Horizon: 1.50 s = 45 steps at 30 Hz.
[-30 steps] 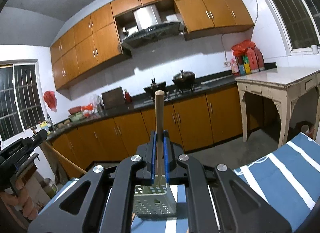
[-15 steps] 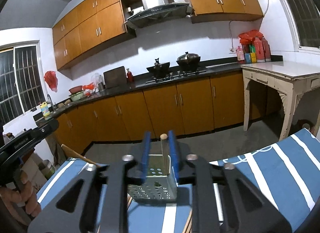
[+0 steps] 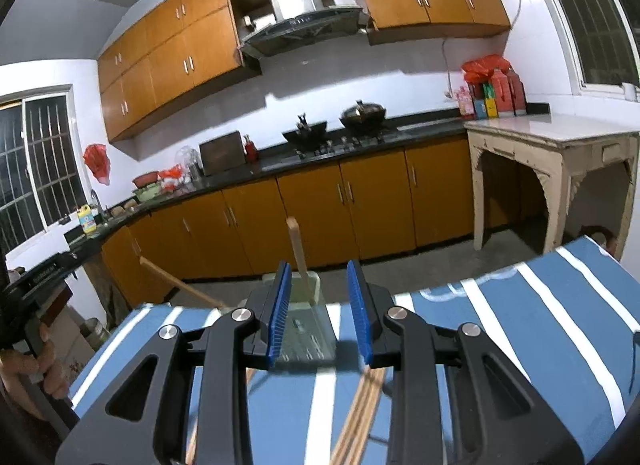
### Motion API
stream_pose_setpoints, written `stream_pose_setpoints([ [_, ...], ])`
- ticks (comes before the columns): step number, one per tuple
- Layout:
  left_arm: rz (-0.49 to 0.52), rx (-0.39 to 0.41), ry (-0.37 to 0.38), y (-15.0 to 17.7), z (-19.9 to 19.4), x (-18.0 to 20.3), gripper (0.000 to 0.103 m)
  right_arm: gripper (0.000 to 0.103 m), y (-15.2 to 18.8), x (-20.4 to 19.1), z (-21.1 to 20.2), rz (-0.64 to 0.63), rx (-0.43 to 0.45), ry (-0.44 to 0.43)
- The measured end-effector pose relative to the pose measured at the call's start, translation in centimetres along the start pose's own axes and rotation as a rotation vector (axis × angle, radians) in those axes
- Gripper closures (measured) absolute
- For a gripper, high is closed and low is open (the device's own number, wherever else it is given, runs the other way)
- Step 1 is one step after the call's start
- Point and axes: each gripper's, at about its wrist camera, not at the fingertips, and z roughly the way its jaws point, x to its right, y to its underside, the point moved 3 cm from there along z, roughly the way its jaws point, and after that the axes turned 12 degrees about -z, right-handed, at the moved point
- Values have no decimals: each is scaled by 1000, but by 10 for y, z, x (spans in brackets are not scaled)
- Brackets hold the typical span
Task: Organize utensils
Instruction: 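Lower the chopsticks into the green holder and open both grippers, then grasp another chopstick with the right gripper while the left gripper grasps one too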
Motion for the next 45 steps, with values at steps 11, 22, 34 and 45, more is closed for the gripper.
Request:
stream_pose_setpoints([
  [11,7,-143,-95,65,-6,-60,76,73,96,16,31,71,-322,13],
  [22,-20,-372,-139,147,17,-101,76,73,164,-2,72,39,-538,-8],
  [34,-8,-459,-127,173,31,-96,76,89,172,2,74,-57,-562,86],
  [45,41,-562,-51,199,45,-77,80,95,174,36,66,26,-548,181],
])
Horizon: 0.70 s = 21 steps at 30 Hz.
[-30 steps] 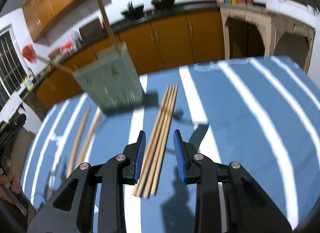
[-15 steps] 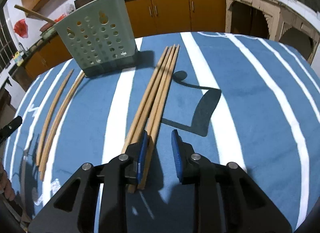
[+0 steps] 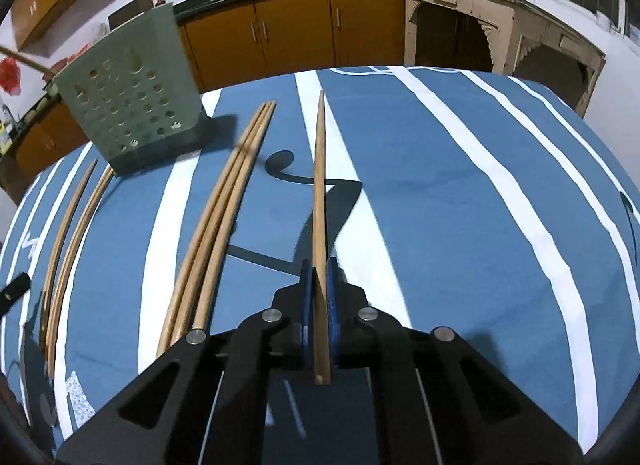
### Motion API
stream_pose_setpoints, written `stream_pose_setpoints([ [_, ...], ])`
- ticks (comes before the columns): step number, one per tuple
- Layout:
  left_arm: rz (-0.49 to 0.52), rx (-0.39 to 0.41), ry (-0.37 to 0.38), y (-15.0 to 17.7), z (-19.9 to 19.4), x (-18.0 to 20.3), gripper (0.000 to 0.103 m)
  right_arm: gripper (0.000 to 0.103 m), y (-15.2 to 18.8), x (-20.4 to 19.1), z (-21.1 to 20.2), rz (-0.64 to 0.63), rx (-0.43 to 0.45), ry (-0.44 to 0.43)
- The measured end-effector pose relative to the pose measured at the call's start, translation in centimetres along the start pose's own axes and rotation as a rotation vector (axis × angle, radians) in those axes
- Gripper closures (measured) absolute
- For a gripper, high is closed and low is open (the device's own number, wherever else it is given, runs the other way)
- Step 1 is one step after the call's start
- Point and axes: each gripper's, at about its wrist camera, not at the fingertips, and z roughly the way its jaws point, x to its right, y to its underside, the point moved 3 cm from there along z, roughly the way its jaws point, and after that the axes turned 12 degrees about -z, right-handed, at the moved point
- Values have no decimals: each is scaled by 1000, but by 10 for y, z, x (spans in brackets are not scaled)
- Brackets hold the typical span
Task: Organize utensils
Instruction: 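Grasp another chopstick with the right gripper while the left gripper grasps one too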
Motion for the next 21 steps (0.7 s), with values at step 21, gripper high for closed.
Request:
stream_pose_setpoints([
  [21,20,-8,-128,2,17,-5,94,95,-1,-7,1,-37,4,7],
])
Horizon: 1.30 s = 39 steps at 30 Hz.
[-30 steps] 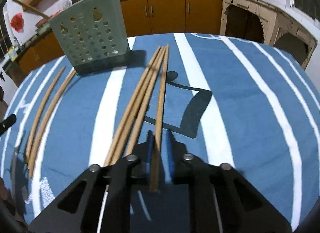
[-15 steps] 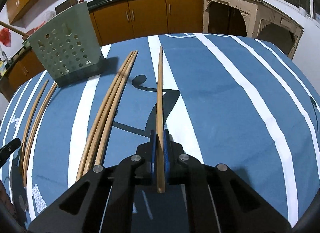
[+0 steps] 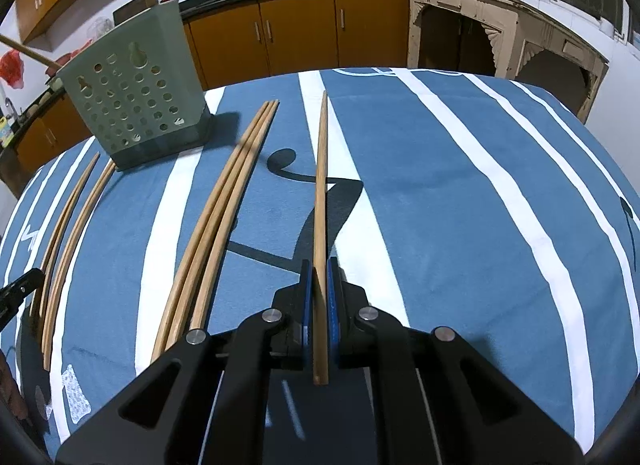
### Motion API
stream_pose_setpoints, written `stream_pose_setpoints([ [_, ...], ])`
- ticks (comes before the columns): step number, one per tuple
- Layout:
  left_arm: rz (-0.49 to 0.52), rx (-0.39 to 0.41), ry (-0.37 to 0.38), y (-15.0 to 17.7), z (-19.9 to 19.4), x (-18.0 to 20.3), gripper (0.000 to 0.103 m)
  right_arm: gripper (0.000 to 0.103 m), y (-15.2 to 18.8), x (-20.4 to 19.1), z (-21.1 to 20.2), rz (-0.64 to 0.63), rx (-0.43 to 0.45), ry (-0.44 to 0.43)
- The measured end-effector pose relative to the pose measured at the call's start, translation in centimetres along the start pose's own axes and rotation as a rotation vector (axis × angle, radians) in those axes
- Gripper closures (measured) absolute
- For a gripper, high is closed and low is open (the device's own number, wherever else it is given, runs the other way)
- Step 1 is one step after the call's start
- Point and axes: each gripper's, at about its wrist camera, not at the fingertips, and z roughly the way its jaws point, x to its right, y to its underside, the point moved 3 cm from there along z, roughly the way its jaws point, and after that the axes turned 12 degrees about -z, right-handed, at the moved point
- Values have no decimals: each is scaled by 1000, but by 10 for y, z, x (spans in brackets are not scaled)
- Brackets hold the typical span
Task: Organize utensils
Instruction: 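Grasp another chopstick with the right gripper while the left gripper grasps one too, then lift both held chopsticks and carry them above the green holder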
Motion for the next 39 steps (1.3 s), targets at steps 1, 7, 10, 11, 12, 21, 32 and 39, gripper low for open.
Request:
stream_pose_setpoints([
  [1,-3,2,-4,0,0,-1,95,95,0,0,0,-5,0,-1],
  [7,-102,16,-30,-4,-4,-23,95,95,3,1,-2,-7,7,-12],
  [10,-106,11,-26,-4,-4,-24,95,95,4,0,-3,-14,12,-6],
  [11,-100,12,-26,-4,-4,-24,95,95,4,0,-3,-12,13,-7],
  [12,-95,13,-27,-4,-4,-24,95,95,5,1,-3,-12,14,-8],
  [21,-61,10,-18,-1,-5,-22,93,95,7,0,-4,-16,22,-7],
  [32,-28,3,-8,4,-10,-23,91,95,11,1,-8,-10,21,-17],
  [39,-3,2,-10,10,-14,-19,87,94,13,2,-9,2,24,-28],
])
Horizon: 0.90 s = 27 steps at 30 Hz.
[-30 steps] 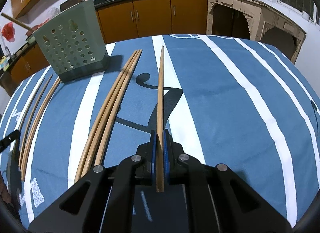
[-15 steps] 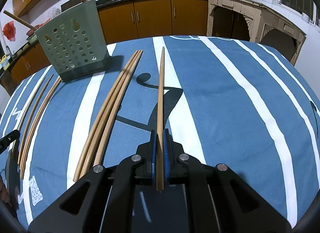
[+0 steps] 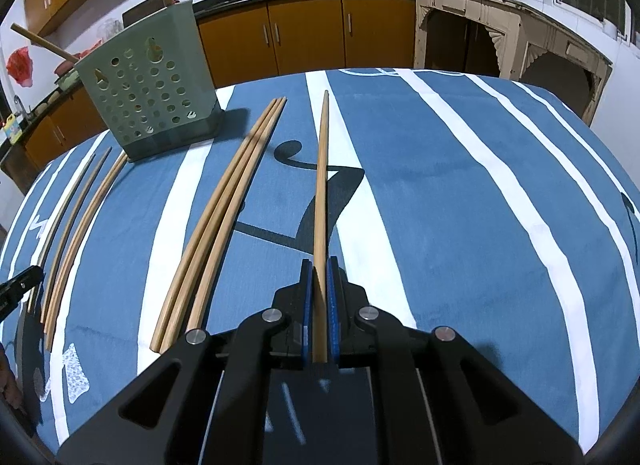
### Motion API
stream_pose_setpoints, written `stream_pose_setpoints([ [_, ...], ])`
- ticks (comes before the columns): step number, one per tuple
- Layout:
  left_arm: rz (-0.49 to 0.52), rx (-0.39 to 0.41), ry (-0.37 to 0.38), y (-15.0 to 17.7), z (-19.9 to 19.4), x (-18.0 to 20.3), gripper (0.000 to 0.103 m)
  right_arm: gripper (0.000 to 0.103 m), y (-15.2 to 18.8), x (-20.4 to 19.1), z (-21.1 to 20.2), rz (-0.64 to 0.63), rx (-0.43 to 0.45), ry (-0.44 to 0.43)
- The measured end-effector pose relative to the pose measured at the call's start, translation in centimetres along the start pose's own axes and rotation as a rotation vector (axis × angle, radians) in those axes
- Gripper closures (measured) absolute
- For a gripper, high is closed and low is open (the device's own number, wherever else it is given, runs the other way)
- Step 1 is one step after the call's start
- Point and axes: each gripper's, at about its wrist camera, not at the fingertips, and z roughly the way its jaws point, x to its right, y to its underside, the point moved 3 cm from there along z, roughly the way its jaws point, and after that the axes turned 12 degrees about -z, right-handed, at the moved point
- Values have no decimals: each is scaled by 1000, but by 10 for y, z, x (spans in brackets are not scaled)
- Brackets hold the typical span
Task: Organize utensils
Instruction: 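Lift both held chopsticks and carry them above the green holder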
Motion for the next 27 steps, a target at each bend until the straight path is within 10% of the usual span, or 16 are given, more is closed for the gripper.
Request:
stream_pose_setpoints([
  [27,30,172,58,-31,-66,6,95,95,-28,16,-65,34,195,-22],
])
